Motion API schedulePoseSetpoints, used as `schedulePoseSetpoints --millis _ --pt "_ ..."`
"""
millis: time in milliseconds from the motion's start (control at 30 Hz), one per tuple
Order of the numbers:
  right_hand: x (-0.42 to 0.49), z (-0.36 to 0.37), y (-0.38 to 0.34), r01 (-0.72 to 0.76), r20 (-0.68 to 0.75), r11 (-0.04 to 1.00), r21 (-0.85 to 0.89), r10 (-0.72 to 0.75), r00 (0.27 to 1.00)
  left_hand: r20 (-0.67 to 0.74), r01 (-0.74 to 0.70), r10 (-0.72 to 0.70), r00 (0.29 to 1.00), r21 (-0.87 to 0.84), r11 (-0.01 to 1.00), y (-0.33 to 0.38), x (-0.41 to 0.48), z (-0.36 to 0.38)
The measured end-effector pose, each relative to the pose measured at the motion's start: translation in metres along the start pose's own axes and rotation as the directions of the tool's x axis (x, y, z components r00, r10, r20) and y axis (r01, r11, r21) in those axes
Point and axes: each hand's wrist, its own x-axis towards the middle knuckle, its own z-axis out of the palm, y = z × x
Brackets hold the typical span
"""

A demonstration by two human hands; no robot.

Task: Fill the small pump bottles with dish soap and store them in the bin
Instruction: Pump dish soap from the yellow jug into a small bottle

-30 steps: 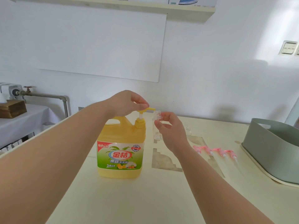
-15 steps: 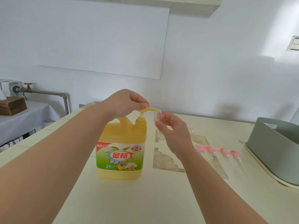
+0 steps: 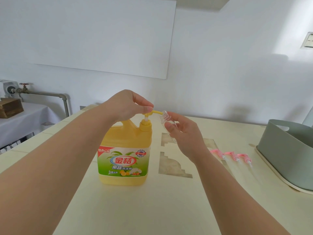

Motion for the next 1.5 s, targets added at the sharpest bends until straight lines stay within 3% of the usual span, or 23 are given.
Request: schedulePoseSetpoints --millis 600,967,1500 --pt "-0.005 0.001 0.006 0.002 0.018 1.0 0.01 -0.002 1.0 -0.017 -0.029 0.031 0.999 0.107 0.994 -0.002 -0.005 0.011" --pt "-0.002 0.004 0.0 0.007 0.009 0.999 0.033 -0.007 1.0 0.038 -0.04 0.044 0.998 -0.094 0.995 -0.006 -0.014 0.003" --pt "-0.001 0.006 0.009 0.001 -0.032 0.986 0.165 0.004 0.999 -0.047 -0.037 0.033 0.998 -0.077 0.996 -0.005 -0.013 0.011"
